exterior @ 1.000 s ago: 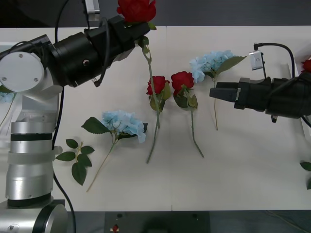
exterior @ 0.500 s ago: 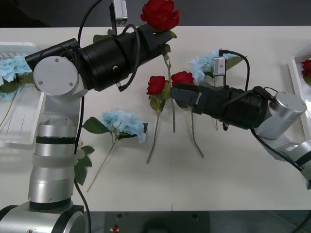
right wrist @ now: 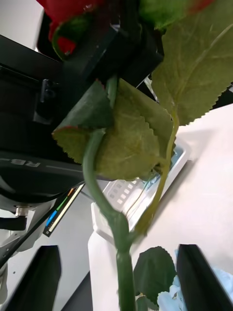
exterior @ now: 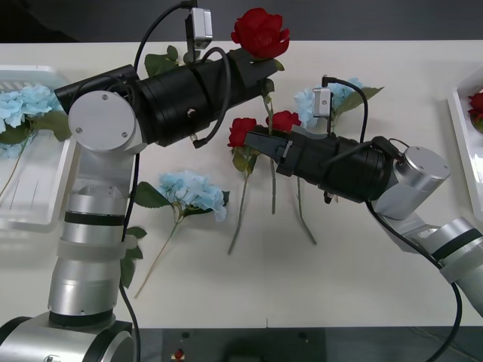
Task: Put the red flowers into the right box and the blue flowers into the left box
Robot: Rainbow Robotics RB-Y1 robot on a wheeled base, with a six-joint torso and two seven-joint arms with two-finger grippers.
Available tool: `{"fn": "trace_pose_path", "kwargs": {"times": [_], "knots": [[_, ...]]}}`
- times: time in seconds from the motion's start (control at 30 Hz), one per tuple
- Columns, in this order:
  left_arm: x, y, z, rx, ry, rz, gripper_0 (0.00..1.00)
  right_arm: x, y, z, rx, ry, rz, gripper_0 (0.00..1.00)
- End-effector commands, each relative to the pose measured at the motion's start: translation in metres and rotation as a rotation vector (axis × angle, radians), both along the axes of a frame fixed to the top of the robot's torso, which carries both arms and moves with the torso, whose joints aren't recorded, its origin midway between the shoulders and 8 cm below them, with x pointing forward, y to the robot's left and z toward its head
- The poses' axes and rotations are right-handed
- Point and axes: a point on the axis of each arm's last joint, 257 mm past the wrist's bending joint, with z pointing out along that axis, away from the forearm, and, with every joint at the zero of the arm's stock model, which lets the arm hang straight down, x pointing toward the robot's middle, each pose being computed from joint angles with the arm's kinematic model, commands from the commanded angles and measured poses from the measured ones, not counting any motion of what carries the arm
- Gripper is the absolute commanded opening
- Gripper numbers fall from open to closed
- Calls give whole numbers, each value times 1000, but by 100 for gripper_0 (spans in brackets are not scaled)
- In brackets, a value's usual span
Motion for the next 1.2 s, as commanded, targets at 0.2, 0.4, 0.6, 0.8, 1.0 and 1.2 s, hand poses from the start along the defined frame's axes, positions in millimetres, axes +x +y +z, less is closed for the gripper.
{"fn": "trace_pose_path", "kwargs": {"times": [0.2,0.4,0.6,0.8,1.0,1.2], "knots": [[-10,-14,10,-33,18,-35,0,-1,15,25,22,-55,12,0],[-27,-43,1,-27,50,-104,0,0,14,23,9,-56,6,0],[-30,-47,-1,-33,63,-118,0,3,12,22,5,-55,-4,0],[-30,-47,-1,-36,63,-119,3,5,6,19,-11,-55,-13,0],[-12,-7,-6,-13,57,-63,94,8,1,17,-25,-59,-21,0],[6,75,-39,171,62,7,100,11,-3,17,-34,-61,-32,0]]}}
